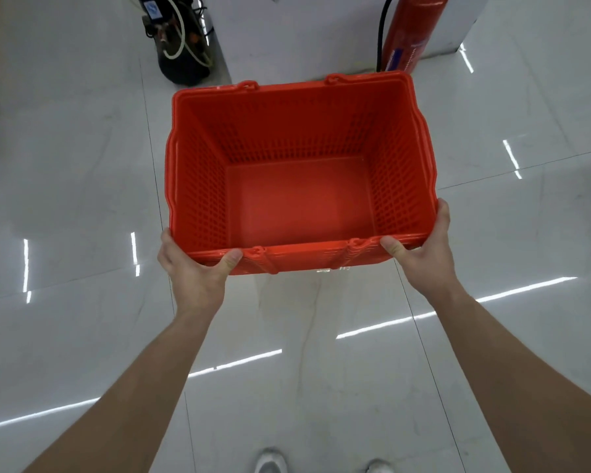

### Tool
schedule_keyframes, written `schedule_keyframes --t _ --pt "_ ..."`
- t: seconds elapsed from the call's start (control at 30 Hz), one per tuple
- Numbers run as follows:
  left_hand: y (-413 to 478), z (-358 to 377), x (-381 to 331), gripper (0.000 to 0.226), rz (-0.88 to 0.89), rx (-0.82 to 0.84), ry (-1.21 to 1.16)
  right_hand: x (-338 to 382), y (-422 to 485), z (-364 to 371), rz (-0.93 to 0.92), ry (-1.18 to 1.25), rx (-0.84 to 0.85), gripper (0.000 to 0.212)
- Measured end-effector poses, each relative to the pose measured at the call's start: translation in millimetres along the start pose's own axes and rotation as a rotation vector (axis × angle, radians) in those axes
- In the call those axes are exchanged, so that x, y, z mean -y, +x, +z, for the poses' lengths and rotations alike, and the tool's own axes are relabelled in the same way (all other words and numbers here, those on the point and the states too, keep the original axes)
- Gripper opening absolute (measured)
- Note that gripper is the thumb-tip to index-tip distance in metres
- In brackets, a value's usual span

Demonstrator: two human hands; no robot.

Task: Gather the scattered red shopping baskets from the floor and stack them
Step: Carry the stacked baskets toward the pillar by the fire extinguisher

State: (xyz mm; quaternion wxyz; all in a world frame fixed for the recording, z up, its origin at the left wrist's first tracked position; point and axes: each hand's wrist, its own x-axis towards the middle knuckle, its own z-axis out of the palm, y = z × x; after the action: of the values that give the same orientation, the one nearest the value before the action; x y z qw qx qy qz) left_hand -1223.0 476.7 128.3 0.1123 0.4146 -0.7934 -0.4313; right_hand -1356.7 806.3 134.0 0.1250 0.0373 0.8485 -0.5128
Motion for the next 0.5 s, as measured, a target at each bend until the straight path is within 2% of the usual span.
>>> schedule_keyframes --t 0.5 --pt "145.6 64.5 -94.6 0.119 0.035 0.009 -0.024 52.9 158.2 8.4 0.02 0.053 -0.025 0.112"
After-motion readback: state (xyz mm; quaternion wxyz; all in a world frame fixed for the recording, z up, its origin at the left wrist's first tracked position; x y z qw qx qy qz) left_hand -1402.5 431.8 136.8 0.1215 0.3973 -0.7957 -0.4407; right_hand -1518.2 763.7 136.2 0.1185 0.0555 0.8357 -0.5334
